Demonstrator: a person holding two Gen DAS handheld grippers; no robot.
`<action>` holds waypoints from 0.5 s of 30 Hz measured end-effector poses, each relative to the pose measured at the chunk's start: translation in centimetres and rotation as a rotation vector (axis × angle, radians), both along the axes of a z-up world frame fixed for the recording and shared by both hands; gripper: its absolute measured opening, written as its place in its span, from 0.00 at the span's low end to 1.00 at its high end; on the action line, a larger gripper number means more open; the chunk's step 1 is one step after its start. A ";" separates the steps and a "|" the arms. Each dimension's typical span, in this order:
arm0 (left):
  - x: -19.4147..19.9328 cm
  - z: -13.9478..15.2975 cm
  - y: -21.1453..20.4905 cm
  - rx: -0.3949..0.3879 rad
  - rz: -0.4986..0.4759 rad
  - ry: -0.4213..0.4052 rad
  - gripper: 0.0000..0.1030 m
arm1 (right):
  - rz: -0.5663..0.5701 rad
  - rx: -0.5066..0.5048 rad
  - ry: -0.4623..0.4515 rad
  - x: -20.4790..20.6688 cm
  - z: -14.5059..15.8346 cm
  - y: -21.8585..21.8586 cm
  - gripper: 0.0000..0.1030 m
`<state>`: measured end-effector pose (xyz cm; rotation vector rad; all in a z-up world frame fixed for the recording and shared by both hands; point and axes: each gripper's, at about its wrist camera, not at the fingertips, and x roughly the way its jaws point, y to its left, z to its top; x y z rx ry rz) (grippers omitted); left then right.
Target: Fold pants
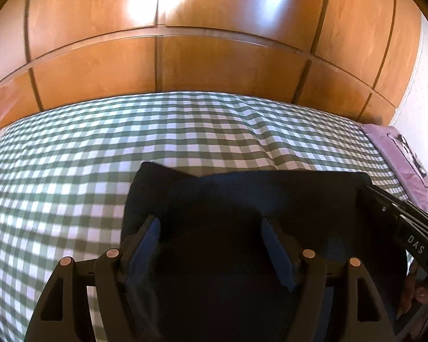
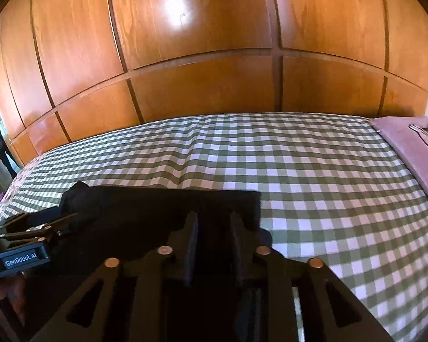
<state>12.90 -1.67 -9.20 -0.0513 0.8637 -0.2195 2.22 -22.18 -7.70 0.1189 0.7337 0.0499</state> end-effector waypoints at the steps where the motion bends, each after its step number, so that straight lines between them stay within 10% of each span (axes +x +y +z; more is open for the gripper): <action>1: -0.4 0.1 0.3 -0.004 0.007 -0.004 0.72 | -0.004 0.008 0.000 -0.4 0.2 -0.2 0.47; 15: -6.4 -0.5 2.7 -0.030 0.030 -0.073 0.72 | -0.033 0.178 0.074 -5.7 -1.3 -2.9 0.62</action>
